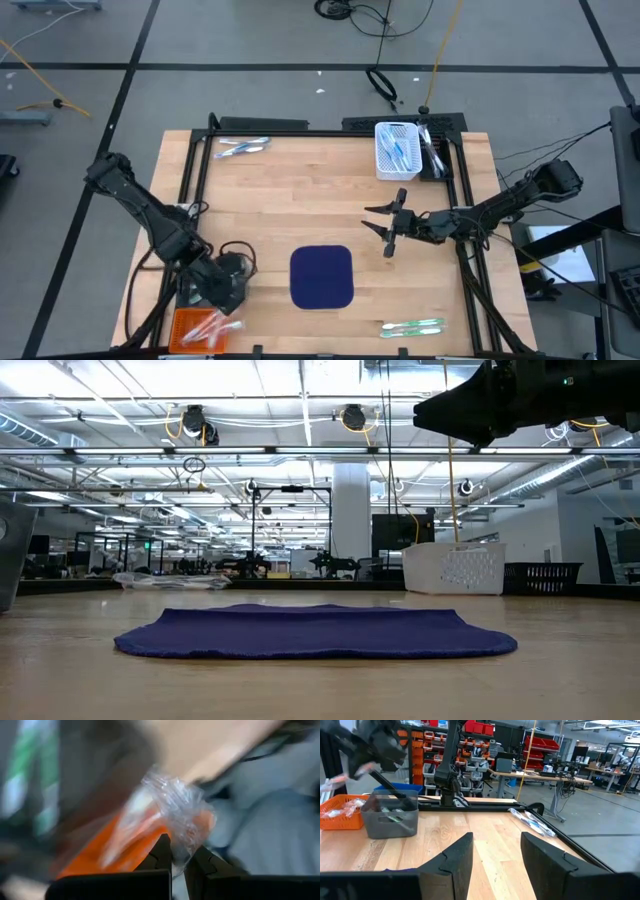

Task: Pick & Place Toothbrushes
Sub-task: Put the orange toothbrush into the orange basket

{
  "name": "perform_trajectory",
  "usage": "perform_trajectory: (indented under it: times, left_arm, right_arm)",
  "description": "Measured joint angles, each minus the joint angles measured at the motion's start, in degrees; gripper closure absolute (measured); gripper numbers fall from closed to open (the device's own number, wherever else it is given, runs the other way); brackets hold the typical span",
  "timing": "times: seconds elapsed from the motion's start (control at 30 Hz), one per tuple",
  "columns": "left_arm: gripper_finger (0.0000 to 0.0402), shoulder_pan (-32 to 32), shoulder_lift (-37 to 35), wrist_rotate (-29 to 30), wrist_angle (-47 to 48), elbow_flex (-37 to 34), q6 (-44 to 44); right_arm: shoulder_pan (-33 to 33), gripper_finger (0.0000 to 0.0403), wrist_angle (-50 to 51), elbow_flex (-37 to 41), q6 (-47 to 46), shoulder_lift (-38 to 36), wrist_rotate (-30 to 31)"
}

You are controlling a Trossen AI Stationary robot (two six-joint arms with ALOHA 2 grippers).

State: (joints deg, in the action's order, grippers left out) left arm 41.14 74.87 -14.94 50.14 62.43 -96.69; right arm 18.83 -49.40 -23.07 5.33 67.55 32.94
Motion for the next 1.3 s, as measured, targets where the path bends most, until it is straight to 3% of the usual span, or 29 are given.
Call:
perform_trajectory:
  times: [0.17, 0.77, 1.0, 1.3]
  left_arm:
    - [0.0394, 0.1, 2.7, -7.2, 6.8, 0.0, -3.0]
    - [0.0393, 0.1, 11.6, -13.2, 13.9, 0.0, 1.7]
    - [0.0355, 0.1, 11.9, -14.0, 13.4, 0.0, 2.0]
    - [0.0346, 0.2, 11.9, -16.5, 12.5, 0.0, 2.1]
  right_arm:
    - [0.0, 0.0248, 0.4, 0.0, 0.0, 0.0, 0.0]
    - [-1.7, 0.0248, 2.6, 0.1, -0.1, 0.0, 0.0]
    - [-1.7, 0.0248, 3.0, 0.1, -0.1, 0.0, 0.0]
    - [-1.7, 0.0248, 2.9, 1.7, -1.3, 0.0, 0.0]
